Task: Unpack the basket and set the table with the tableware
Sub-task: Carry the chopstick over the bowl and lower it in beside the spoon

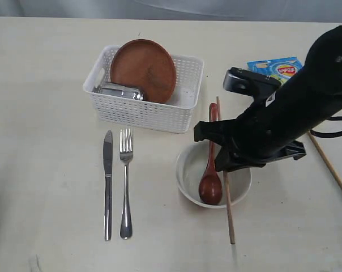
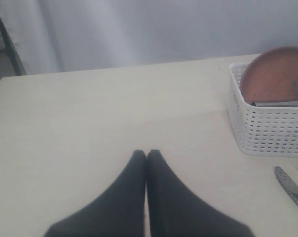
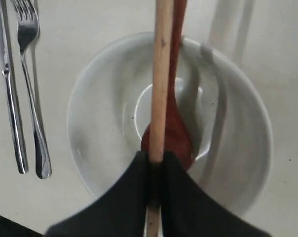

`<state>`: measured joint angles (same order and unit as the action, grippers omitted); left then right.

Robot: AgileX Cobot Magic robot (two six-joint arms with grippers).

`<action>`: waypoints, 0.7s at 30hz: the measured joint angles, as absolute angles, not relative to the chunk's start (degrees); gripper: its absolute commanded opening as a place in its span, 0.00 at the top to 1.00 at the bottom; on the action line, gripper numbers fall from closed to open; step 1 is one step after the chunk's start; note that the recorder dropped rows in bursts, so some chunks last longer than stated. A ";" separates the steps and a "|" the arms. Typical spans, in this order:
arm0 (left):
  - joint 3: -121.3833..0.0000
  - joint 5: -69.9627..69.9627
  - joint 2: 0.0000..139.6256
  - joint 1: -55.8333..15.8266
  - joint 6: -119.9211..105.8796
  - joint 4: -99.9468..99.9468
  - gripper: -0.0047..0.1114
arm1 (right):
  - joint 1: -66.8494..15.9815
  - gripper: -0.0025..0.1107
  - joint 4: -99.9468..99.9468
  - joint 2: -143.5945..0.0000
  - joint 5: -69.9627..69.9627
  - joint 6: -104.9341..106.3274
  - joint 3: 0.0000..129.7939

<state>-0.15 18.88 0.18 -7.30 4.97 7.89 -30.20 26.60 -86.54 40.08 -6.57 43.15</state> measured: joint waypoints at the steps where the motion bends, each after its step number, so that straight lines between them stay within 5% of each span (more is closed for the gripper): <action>1: -0.15 18.88 0.18 -7.30 4.97 7.89 0.96 | -30.20 0.98 26.70 -87.07 40.08 -7.19 43.15; 21: -0.15 18.88 0.18 -7.30 4.97 7.89 0.96 | -30.33 0.98 23.46 -88.79 40.14 -17.95 43.15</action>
<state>-0.15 18.88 0.18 -7.30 4.97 7.89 -30.33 23.46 -88.79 40.14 -17.95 43.15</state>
